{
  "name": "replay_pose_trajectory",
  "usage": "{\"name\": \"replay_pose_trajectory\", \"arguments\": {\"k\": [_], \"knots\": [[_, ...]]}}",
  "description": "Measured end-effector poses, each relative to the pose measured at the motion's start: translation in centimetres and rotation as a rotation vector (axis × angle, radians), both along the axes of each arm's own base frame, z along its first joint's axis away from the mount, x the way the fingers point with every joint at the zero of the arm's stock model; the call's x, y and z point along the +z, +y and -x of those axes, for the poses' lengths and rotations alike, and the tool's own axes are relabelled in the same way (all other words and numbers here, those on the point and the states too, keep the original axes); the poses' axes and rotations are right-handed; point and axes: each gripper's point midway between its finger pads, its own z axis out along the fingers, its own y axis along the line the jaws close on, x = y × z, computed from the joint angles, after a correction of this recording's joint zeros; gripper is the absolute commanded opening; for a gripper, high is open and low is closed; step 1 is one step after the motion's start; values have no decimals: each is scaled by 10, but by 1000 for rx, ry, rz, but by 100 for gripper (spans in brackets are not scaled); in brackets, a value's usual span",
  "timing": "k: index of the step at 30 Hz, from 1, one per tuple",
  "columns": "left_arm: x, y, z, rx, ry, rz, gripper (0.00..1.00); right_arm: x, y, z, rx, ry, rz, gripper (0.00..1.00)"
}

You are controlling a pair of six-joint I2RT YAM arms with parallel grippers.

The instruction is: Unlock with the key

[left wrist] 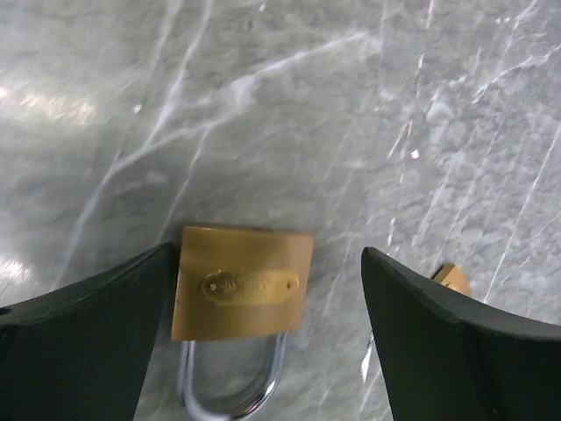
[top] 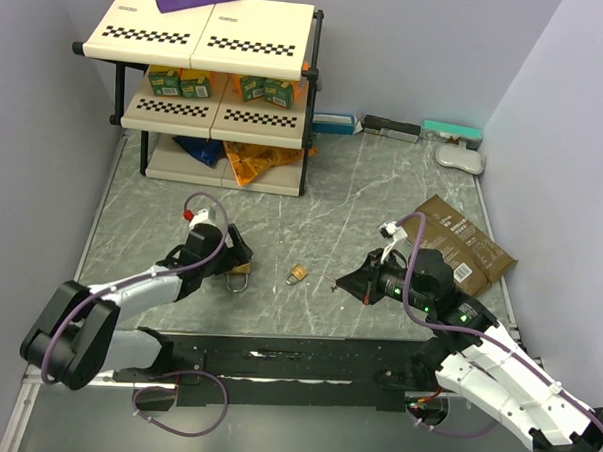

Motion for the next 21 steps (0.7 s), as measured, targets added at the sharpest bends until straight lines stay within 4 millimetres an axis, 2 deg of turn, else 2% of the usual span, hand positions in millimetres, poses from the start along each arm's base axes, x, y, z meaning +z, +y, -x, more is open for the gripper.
{"name": "replay_pose_trajectory", "arguments": {"k": [6,10,14,18,21], "knots": [[0,-20,-14,-73,-20,13,91,-1,0,0,0,4,4,0],[1,-55,-18,-205,-41,4,91,-3,1,0,1,9,8,0],[3,-91,-9,-351,-54,-7,95,-3,1,-1,0,10,9,0],[15,-91,-5,-368,-75,-21,99,-3,0,-1,-4,9,11,0],[41,-82,-7,-320,-128,-27,99,-3,0,-1,-4,9,10,0]]}}
